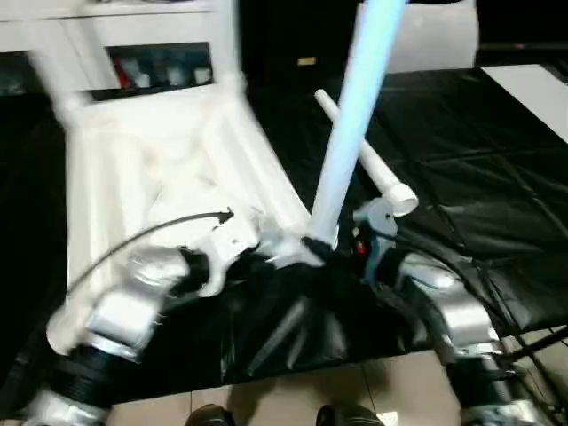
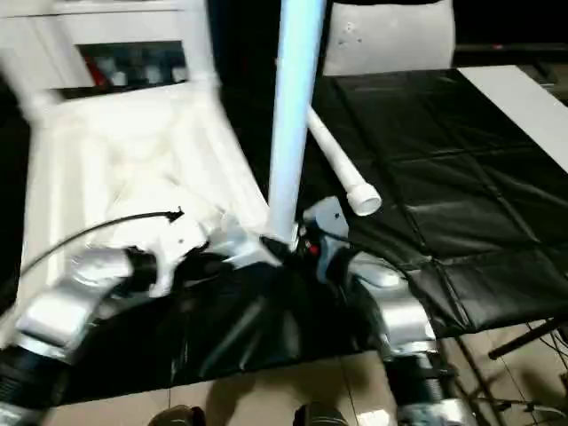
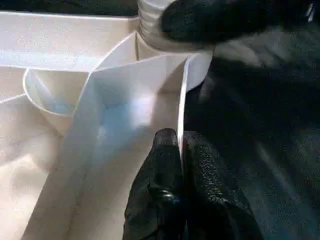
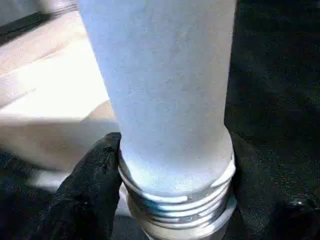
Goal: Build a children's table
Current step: Rotate leg to tighten
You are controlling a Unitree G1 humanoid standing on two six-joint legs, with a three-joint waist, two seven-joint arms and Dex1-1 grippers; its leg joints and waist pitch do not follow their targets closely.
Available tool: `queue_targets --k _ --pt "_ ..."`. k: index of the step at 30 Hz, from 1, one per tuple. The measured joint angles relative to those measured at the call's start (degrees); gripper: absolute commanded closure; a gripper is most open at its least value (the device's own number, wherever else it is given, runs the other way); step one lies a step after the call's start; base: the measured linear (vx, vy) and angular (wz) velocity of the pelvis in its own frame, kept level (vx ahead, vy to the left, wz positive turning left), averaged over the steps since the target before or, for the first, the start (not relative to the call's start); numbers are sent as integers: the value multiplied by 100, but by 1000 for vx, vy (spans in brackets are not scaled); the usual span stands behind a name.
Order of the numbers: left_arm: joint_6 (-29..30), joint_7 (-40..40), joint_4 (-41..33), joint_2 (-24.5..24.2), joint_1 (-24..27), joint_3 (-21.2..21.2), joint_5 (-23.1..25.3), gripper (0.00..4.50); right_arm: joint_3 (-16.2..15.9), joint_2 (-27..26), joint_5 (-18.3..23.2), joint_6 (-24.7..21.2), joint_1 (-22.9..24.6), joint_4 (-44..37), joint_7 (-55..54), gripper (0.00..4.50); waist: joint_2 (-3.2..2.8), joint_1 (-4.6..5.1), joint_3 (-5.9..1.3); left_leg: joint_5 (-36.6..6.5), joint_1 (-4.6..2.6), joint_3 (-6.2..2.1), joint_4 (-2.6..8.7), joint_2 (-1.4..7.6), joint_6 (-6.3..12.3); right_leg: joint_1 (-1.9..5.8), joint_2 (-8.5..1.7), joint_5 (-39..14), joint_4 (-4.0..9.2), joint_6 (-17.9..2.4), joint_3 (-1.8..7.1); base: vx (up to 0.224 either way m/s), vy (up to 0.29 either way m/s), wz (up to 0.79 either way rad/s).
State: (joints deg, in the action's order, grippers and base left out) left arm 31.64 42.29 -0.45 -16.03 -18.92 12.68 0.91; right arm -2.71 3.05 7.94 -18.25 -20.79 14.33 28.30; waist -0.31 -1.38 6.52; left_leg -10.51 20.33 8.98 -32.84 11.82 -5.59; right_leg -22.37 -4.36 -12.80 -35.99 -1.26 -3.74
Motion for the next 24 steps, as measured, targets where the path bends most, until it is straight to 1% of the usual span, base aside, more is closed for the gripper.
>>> queue_targets --k 1,3,4,5,6,7,8,10,11,12,13,16,17,19,20,21,24 --pt "108 -209 -34 161 -17 2 82 450 29 -110 -65 -20 -86 46 -275 173 -2 -2 -1 0 12 4 4 -1 0 -12 0 4 1 6 5 0 0 0" --pt "218 -427 -77 320 -50 2 157 450 44 -211 -130 -35 -155 51 -564 173 -3 -24 -2 1 32 13 15 -1 0 -34 0 22 5 -8 7 0 0 0" --pt "284 -597 -48 484 -127 17 259 450 93 -311 -204 -29 -221 71 -833 173 -10 -40 -6 1 57 21 18 -1 1 -58 0 21 6 -4 9 0 0 0" --pt "316 -662 -48 539 -164 29 294 450 106 -334 -225 -28 -262 80 -931 173 -11 -44 -7 8 73 26 20 -1 12 -77 0 21 8 -3 8 0 0 0" --pt "349 -738 -62 591 -181 58 332 450 109 -358 -269 -3 -270 80 -1010 173 -11 -48 -7 18 77 34 23 0 34 -81 3 21 14 -1 7 0 0 0" --pt "396 -846 -83 685 -182 95 405 450 120 -401 -338 30 -268 77 -1120 117 -11 -57 -7 13 81 43 26 0 43 -79 3 19 23 2 7 0 0 0" --pt "440 -888 -120 716 -183 161 451 450 122 -425 -397 81 -230 40 -1189 103 -12 -61 -8 11 79 52 28 1 46 -79 3 18 33 3 6 0 0 0" --pt "471 -977 -161 716 -182 214 485 450 122 -516 -417 189 -103 -64 -1224 96 -10 -60 -8 7 77 58 32 1 52 -78 3 21 53 3 4 0 0 0" --pt "480 -1024 -169 710 -183 224 533 450 122 -558 -419 229 -60 -71 -1234 81 -11 -46 -9 6 76 59 32 2 54 -76 3 29 64 3 6 0 0 0" --pt "480 -1041 -189 664 -184 244 566 450 121 -589 -413 268 1 -85 -1232 81 -8 -21 -8 5 78 60 32 4 56 -76 4 41 76 1 6 0 0 0" --pt "481 -1068 -194 631 -188 253 582 450 120 -657 -406 295 77 -99 -1228 56 -7 13 -7 5 82 58 32 5 56 -75 5 55 86 1 9 0 0 0" --pt "437 -1026 -218 458 -199 304 606 450 77 -670 -315 354 113 -101 -1070 40 -5 103 -5 -10 76 59 32 6 21 -77 5 71 95 5 11 0 0 0" --pt "428 -996 -222 413 -199 310 604 450 60 -644 -284 363 116 -103 -1015 27 -5 114 -5 -10 76 59 32 7 20 -77 6 73 95 5 12 0 0 0" --pt "347 -856 -248 249 -196 321 576 450 27 -454 -135 378 213 -201 -749 27 -7 106 -4 -9 73 63 33 8 19 -79 6 74 97 6 10 0 0 0" --pt "339 -823 -261 229 -196 330 561 450 23 -452 -121 388 220 -205 -697 27 -6 112 -3 -9 77 63 32 9 20 -81 8 74 97 6 10 0 0 0" --pt "320 -770 -263 168 -197 330 555 450 20 -402 -76 389 245 -242 -626 6 -7 110 -3 -8 77 65 33 8 23 -81 8 74 97 6 10 0 0 0" --pt "164 -561 -250 -8 -199 344 534 450 11 -111 75 395 316 -332 -247 2 -5 103 -3 9 80 67 34 9 52 -86 9 73 100 6 9 0 0 0"
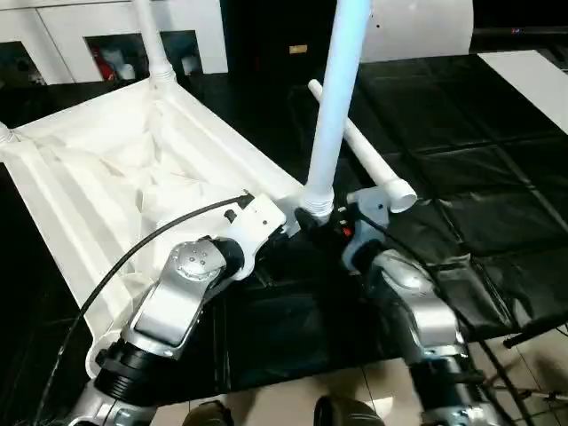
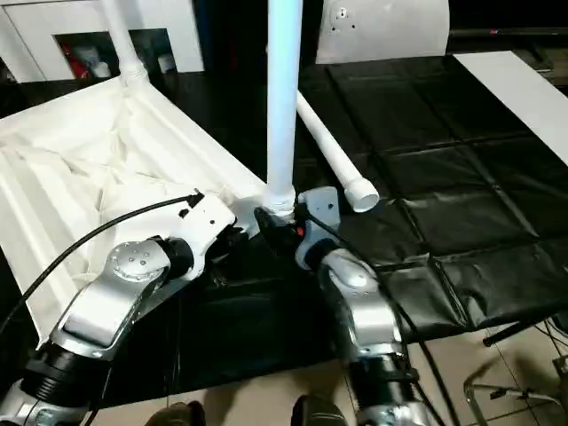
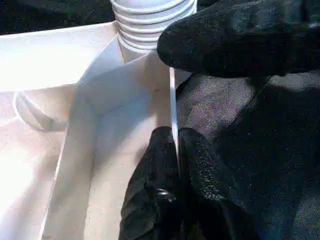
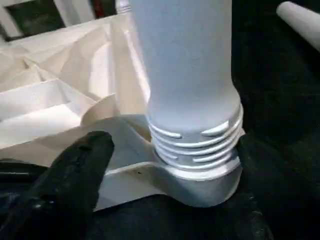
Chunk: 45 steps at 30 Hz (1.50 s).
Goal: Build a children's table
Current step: Rotate leg to tighten
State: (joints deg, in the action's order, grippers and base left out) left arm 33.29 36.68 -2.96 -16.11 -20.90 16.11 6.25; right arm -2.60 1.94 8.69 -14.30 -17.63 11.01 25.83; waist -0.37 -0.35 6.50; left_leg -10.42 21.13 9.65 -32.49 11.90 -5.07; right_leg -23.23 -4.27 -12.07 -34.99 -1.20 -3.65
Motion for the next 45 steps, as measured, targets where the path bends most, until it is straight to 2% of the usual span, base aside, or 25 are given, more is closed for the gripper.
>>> queue_targets --k 4,6,8,10,15,16,25,26,34,45 --pt "-556 571 177 -485 -11 13 -162 450 66 748 236 123 86 -297 923 2 0 -59 0 1 0 3 1 0 1 -1 0 0 -1 0 -2 0 0 0" --pt "-1112 1032 412 -877 -36 13 -272 450 94 1378 382 160 140 -425 1768 2 0 -134 0 3 -7 3 -2 1 3 5 0 0 -6 0 -2 0 0 0" --pt "-1557 1520 623 -1218 -61 22 -387 450 16 1872 517 156 146 -436 2525 2 0 -160 0 9 -9 5 -4 2 10 6 0 0 -13 0 -2 0 0 0" --pt "-1832 1912 773 -1440 -132 43 -426 450 -65 2097 547 137 99 -431 3025 2 0 -189 0 13 -10 5 -6 0 15 10 -2 1 -16 -1 -1 0 0 0" --pt "-2124 2406 899 -1512 -163 61 -546 450 -287 2200 542 149 -109 -379 3473 2 1 -269 -1 13 -1 7 -17 -5 20 11 -10 3 -15 -4 1 0 0 0" --pt "-2235 2675 972 -1591 -211 101 -637 450 -448 2310 512 209 -238 -227 3612 2 3 -289 -2 13 2 8 -20 -5 22 9 -10 3 -16 -4 1 0 0 0" --pt "-3002 3678 1506 -1749 -521 419 -854 450 -880 2446 377 512 -651 300 4387 2 6 -470 -3 17 3 10 -32 -4 28 9 -13 4 -31 -8 0 0 0 0" --pt "-3052 3695 1555 -1737 -561 436 -842 450 -922 2439 368 523 -674 324 4437 29 6 -478 -3 18 3 10 -32 -4 27 10 -14 5 -33 -9 0 0 0 0" --pt "-3286 3782 1762 -1712 -678 496 -813 450 -1151 2327 337 628 -779 578 4607 85 7 -475 -4 18 3 10 -38 -2 27 10 -14 5 -40 -10 0 0 0 0" --pt "-3469 3806 1945 -1705 -745 505 -830 450 -1173 2280 318 698 -943 824 4816 165 9 -476 -5 18 -1 10 -53 0 26 9 -14 5 -63 -10 0 0 0 0"
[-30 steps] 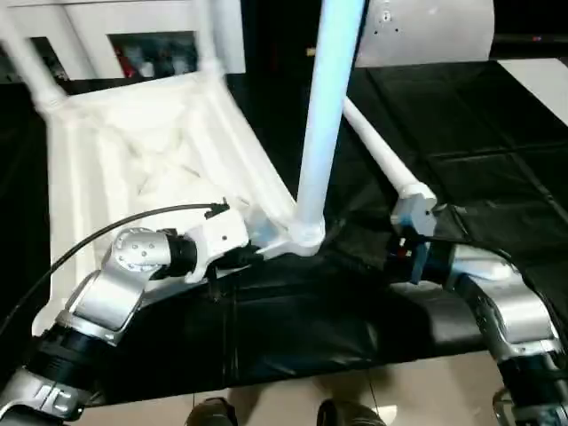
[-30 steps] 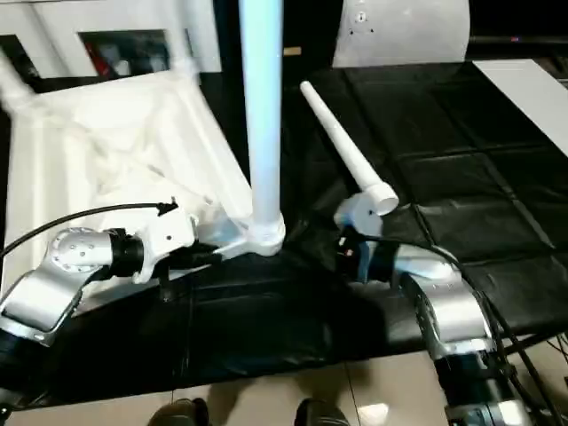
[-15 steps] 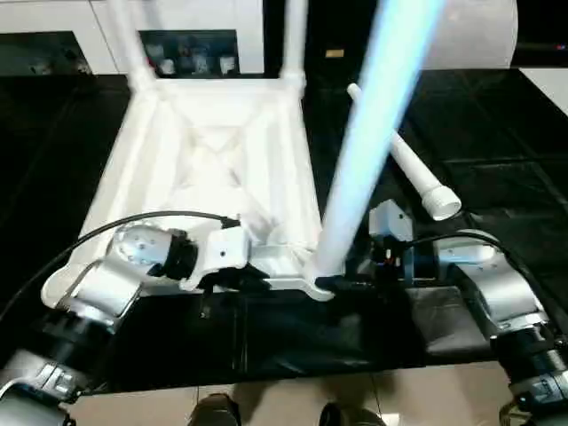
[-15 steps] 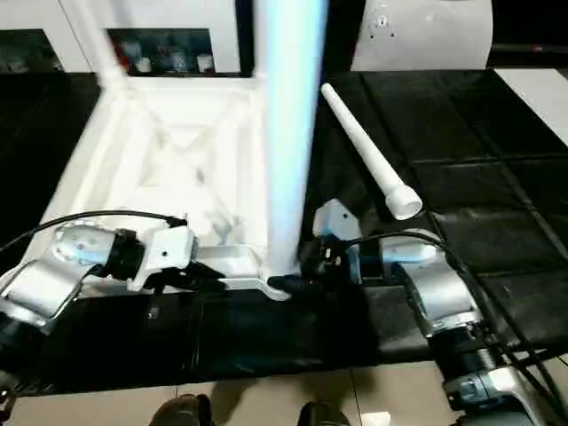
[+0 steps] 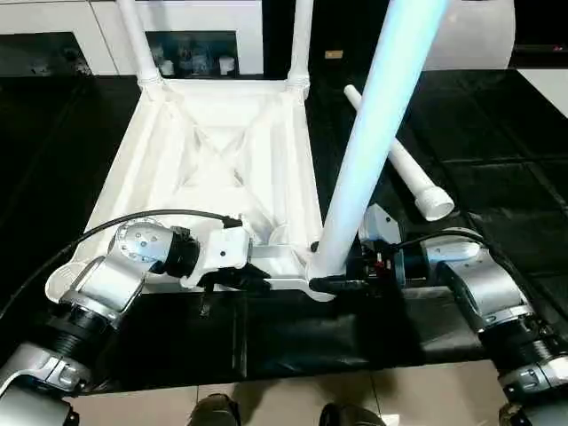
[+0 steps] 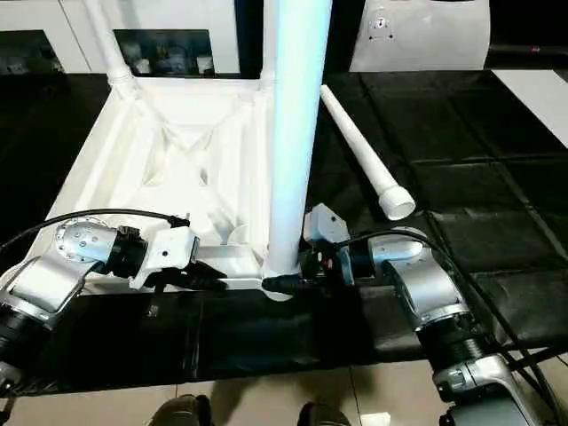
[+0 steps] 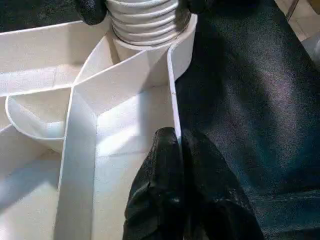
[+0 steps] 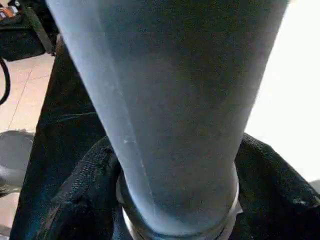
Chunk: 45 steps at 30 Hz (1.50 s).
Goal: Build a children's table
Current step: Rotate leg to tighten
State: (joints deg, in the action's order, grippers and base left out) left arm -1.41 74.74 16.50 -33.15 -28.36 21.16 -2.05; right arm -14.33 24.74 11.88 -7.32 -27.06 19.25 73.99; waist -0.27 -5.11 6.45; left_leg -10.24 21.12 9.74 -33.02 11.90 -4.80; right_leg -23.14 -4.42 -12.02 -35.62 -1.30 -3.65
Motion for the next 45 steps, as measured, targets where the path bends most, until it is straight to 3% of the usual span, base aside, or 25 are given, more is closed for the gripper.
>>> queue_targets --k 6,12,13,16,19,24,25,28,29,32,36,45 --pt "333 -94 -184 83 153 -130 -90 450 111 -34 152 -330 107 -100 -26 176 0 -11 0 -1 3 0 -1 -1 1 0 -2 -2 2 -2 0 0 0 0" --pt "1601 -929 -974 314 658 -504 -154 450 455 -605 124 -822 662 -740 -1293 179 4 59 -3 -1 -9 1 -8 0 -13 5 -2 4 -19 -11 4 0 0 0" --pt "1910 -1239 -1132 442 755 -600 -90 450 561 -872 34 -989 694 -792 -1834 180 6 155 -2 -9 -12 0 -4 0 -37 8 0 11 -19 -20 12 -59 -9 -6" --pt "2436 -1795 -1381 786 833 -665 -1 450 783 -1242 -59 -1303 692 -852 -2783 182 10 322 1 -6 -25 -11 3 -1 -41 8 -1 3 -7 7 18 -39 -5 -5" --pt "3106 -2608 -1652 1478 933 -780 270 450 1147 -1895 -366 -1759 662 -1020 -3980 182 18 357 2 -4 -29 -12 8 -1 -44 3 0 8 -5 12 22 0 0 0" --pt "3810 -3523 -1929 2193 931 -757 565 450 1353 -2443 -661 -2124 489 -1122 -5231 182 12 347 -2 -3 -21 -8 26 -4 -46 1 2 36 35 57 33 0 0 0" --pt "3914 -3755 -1967 2388 915 -711 684 450 1424 -2539 -733 -2128 453 -1121 -5477 113 7 337 -4 -3 -19 -5 37 -6 -45 -1 3 43 56 55 34 0 0 0" --pt "4065 -4113 -1973 2559 798 -572 846 450 1471 -2681 -755 -2114 416 -1136 -5741 106 9 355 -5 -10 -6 1 40 -7 -36 -6 3 58 76 38 39 17 6 0" --pt "4103 -4150 -1979 2561 772 -560 874 450 1503 -2728 -755 -2102 428 -1150 -5763 74 9 366 -5 -12 -3 5 45 -7 -33 -7 3 57 79 38 40 0 0 0" --pt "4142 -4212 -2026 2558 766 -534 989 450 1523 -2839 -754 -2079 469 -1194 -5784 55 9 394 -5 -11 -6 9 68 -4 -34 -10 8 53 85 41 38 0 0 0" --pt "4019 -4027 -2074 2236 743 -444 942 450 1522 -2758 -560 -1892 632 -1263 -5526 24 7 396 -3 -11 -7 9 77 0 -37 -15 14 51 85 44 36 0 0 0" --pt "2934 -2858 -1854 1168 749 -438 624 450 1267 -1313 -155 -1327 917 -1411 -3378 8 7 317 1 11 8 10 64 0 -3 -56 13 50 66 41 36 0 0 0"
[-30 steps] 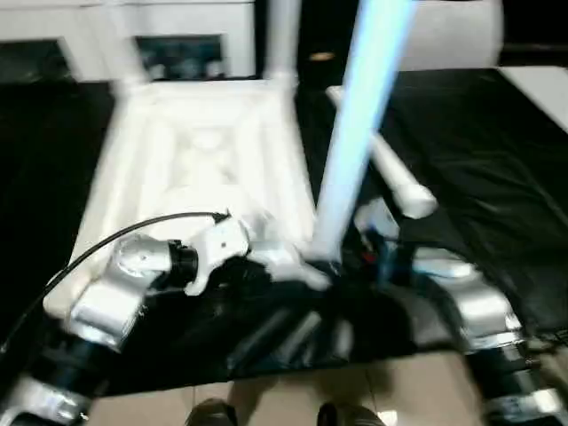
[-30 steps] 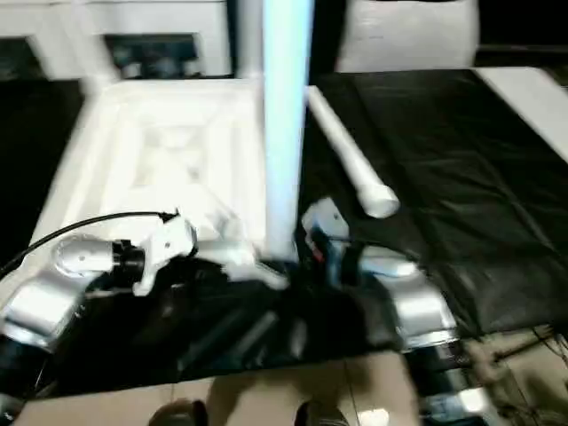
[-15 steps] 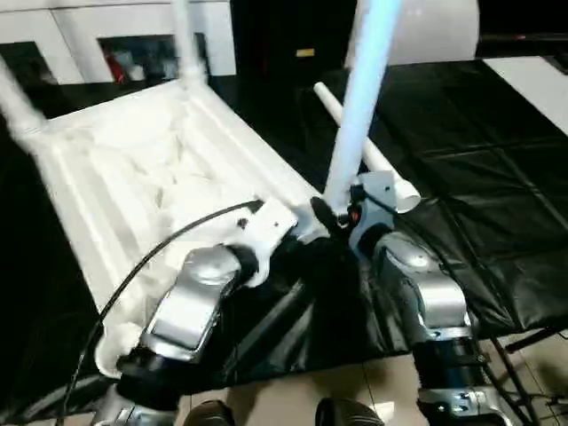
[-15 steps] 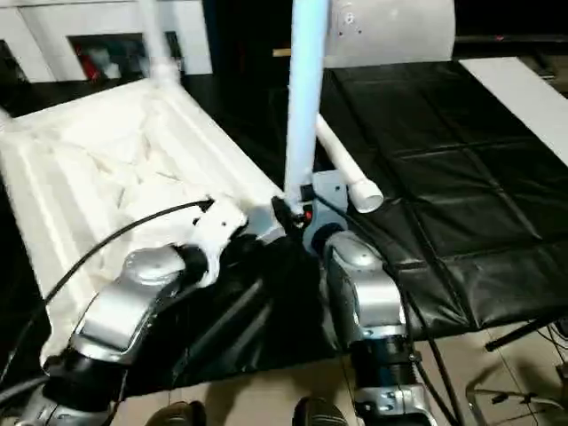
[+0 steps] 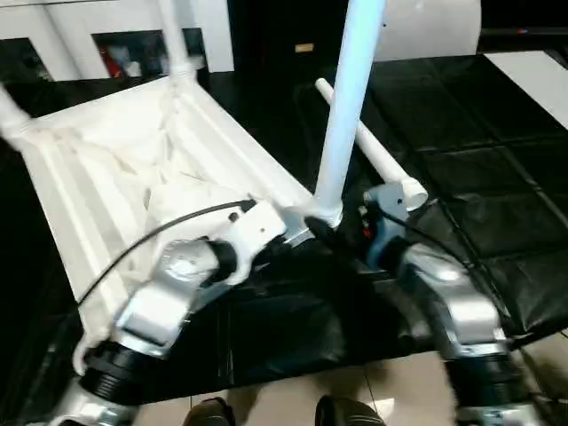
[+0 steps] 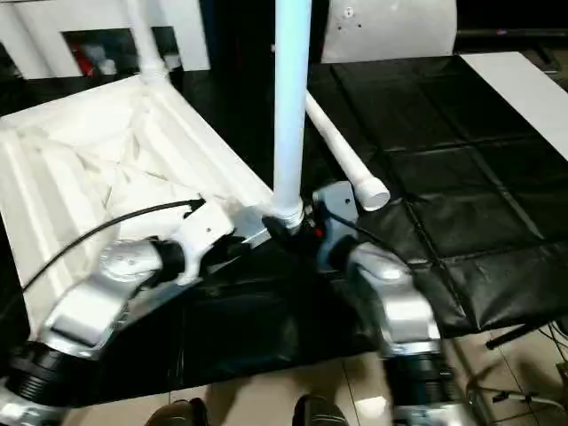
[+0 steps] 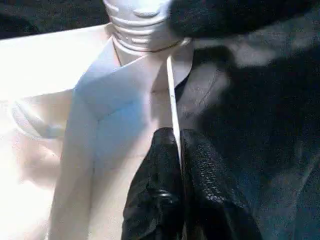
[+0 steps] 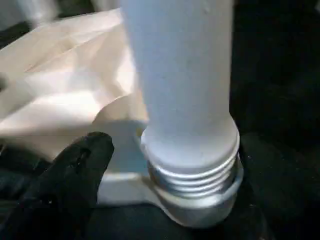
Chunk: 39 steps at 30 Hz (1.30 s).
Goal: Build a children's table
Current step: Rotate leg to tighten
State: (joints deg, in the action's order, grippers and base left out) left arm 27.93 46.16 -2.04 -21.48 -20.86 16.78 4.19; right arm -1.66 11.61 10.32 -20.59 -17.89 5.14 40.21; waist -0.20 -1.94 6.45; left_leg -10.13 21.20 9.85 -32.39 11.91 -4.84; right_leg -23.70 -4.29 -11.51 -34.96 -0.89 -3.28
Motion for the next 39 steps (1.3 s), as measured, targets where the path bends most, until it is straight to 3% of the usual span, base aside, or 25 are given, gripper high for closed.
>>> queue_targets --k 6,10,15,17,19,30,34,39 --pt "-895 1021 346 -648 4 -17 -315 450 -21 897 374 245 -30 -5 1536 8 0 -86 0 0 0 0 -17 -3 2 11 -7 2 -2 -3 2 0 0 0" --pt "-1548 1710 802 -892 -111 -12 -520 450 -328 1382 363 511 -263 128 2367 8 0 -158 0 4 -2 4 -22 -3 9 16 -8 2 -9 -4 1 0 0 0" --pt "-2064 2389 1279 -1069 -377 142 -648 450 -688 1415 205 1141 -587 744 2865 8 0 -191 0 7 -1 10 -31 -5 14 20 -12 5 -14 -9 0 0 0 0" --pt "-2241 2584 1442 -1108 -479 208 -657 450 -771 1390 105 1335 -733 977 2959 44 1 -209 0 7 1 9 -35 -6 15 21 -14 6 -15 -10 0 0 0 0" --pt "-2389 2727 1543 -1110 -561 268 -654 450 -819 1390 81 1460 -794 1084 3129 47 1 -238 0 6 2 10 -36 -5 16 21 -14 6 -14 -11 0 0 0 0" --pt "-2947 2985 2084 -1085 -855 405 -624 450 -1245 1404 -9 1893 -1227 1751 3787 121 1 -294 0 7 -1 13 -41 -1 16 19 -13 7 -27 -12 -3 0 0 0" --pt "-3069 2994 2154 -1084 -879 425 -630 450 -1258 1382 -76 2002 -1271 1880 3842 165 3 -301 0 7 0 13 -41 -1 16 18 -13 7 -27 -12 -3 0 0 0" --pt "-3140 3000 2226 -1083 -896 426 -630 450 -1287 1355 -84 2110 -1355 2038 3902 178 3 -297 0 9 -5 13 -41 -1 17 19 -13 7 -32 -12 -3 0 0 0"
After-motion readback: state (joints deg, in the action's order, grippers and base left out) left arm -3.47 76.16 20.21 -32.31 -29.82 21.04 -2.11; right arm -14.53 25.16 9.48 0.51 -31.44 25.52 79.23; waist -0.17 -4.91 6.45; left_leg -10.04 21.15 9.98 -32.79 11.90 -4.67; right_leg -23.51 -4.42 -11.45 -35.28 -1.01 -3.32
